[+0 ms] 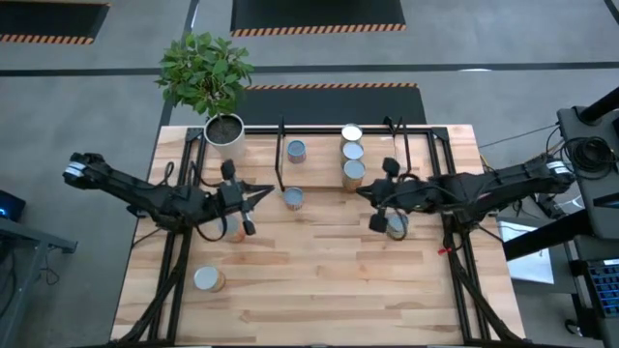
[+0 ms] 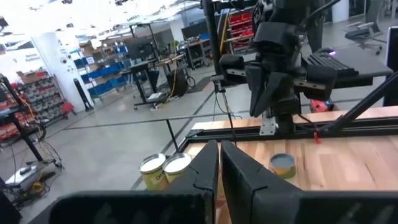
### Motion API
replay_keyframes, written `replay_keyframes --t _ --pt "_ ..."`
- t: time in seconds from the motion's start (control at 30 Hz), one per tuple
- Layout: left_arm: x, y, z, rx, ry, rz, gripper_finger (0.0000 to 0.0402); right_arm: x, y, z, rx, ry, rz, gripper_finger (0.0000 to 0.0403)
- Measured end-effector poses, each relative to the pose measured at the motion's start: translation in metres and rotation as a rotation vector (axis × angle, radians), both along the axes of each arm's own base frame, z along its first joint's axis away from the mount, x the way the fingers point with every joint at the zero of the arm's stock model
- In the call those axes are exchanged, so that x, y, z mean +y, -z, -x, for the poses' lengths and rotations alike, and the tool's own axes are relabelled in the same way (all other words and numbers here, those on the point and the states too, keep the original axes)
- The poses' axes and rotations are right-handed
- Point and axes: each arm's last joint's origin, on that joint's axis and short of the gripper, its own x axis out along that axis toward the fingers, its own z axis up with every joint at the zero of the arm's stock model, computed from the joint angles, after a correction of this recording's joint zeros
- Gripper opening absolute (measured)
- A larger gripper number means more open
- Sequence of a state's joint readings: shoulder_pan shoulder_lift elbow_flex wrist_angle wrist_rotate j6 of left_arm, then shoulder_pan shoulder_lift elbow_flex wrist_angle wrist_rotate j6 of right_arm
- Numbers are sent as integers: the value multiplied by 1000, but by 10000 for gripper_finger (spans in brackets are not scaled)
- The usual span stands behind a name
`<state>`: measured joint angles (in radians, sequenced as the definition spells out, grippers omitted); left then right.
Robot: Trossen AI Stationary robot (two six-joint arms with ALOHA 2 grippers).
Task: Pick and place cans onto a shelf
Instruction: Put the top canned corn on the shelf
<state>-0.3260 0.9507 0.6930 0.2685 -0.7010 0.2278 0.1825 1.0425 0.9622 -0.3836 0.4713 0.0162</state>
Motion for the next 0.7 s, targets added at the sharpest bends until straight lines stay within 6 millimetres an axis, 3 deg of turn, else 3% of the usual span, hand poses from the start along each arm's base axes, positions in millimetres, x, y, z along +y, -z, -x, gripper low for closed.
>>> replay_keyframes --t 0.23,0.47,0.7 --pt "1 13 4 81 -10 127 0 5 -2 -25 226 6 34 9" --pt "2 31 6 210 -44 207 0 8 5 -42 285 -7 62 9" --pt "3 31 9 207 -52 245 0 10 7 -53 299 -1 59 9"
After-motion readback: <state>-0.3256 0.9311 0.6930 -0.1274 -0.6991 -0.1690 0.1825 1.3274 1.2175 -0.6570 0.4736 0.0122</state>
